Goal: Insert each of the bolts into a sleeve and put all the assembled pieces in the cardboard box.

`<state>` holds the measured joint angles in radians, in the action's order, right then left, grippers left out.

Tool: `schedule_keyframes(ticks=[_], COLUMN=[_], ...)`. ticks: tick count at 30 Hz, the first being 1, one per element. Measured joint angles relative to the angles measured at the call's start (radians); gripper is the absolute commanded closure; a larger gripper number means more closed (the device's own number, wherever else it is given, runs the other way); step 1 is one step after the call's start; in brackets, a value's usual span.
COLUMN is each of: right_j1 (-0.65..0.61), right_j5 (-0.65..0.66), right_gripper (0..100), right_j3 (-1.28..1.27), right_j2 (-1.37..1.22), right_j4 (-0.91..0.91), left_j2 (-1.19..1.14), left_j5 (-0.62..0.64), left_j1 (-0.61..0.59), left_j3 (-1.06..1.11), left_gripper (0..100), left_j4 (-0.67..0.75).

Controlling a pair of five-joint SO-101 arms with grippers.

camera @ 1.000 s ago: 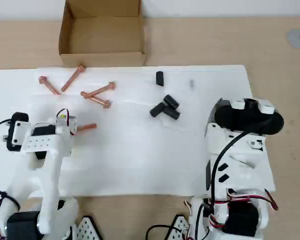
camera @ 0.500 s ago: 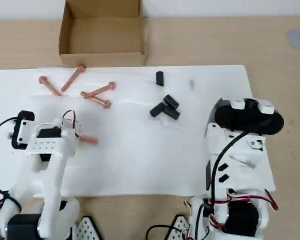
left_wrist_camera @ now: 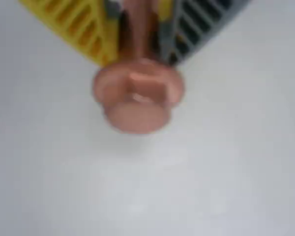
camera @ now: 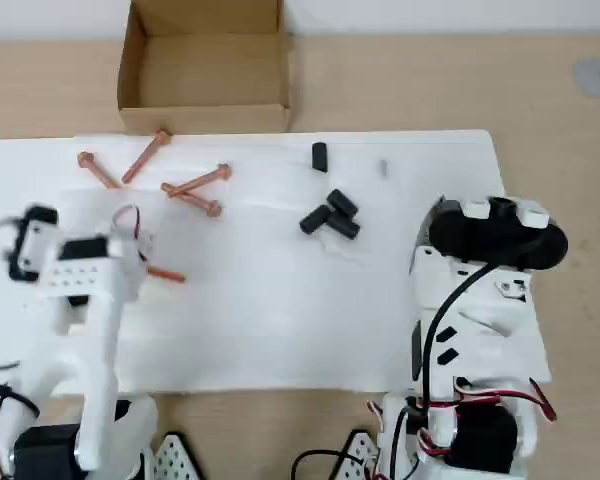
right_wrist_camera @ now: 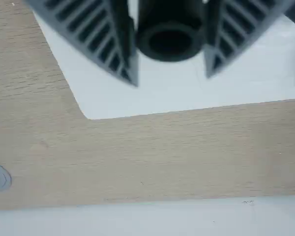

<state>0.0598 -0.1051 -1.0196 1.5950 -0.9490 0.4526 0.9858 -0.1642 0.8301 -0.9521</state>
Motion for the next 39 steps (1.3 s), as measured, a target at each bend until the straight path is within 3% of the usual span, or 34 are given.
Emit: schedule_keyframes(ticks=[3,6,9,12,21,28,34,39], right_j1=[0.000,-0.002,-0.043,-0.126,-0.457,-0.649,-0.769,-0.847], right_j5=[0.000,0.000,-0.018,-0.051,-0.083,-0.015,0.078,0.135], right_gripper=[98.9,98.9,98.9,98.9,98.9,98.9,98.9,98.9], right_j3=[0.000,0.000,0.000,0.000,-0.124,-0.295,-0.408,-0.474], right_j2=[0.000,0.000,0.000,0.000,0.000,-0.002,-0.002,-0.002], right_j4=[0.000,0.000,0.000,0.000,0.229,0.496,0.649,0.726], left_j2=[-0.005,-0.005,-0.005,-0.005,-0.005,0.071,0.264,0.453], left_j5=[-0.178,-0.448,-0.718,-0.845,-0.898,-0.898,-0.898,-0.898], left_j1=[-0.052,-0.081,-0.083,-0.087,-0.089,-0.086,0.135,0.301], left_j3=[-0.218,-0.457,-0.664,-0.835,-1.178,-1.249,-1.151,-0.908], left_gripper=[99,99,99,99,100,99,99,99], left_j4=[-0.253,-0.453,-0.549,-0.615,-0.755,-0.795,-0.758,-0.603])
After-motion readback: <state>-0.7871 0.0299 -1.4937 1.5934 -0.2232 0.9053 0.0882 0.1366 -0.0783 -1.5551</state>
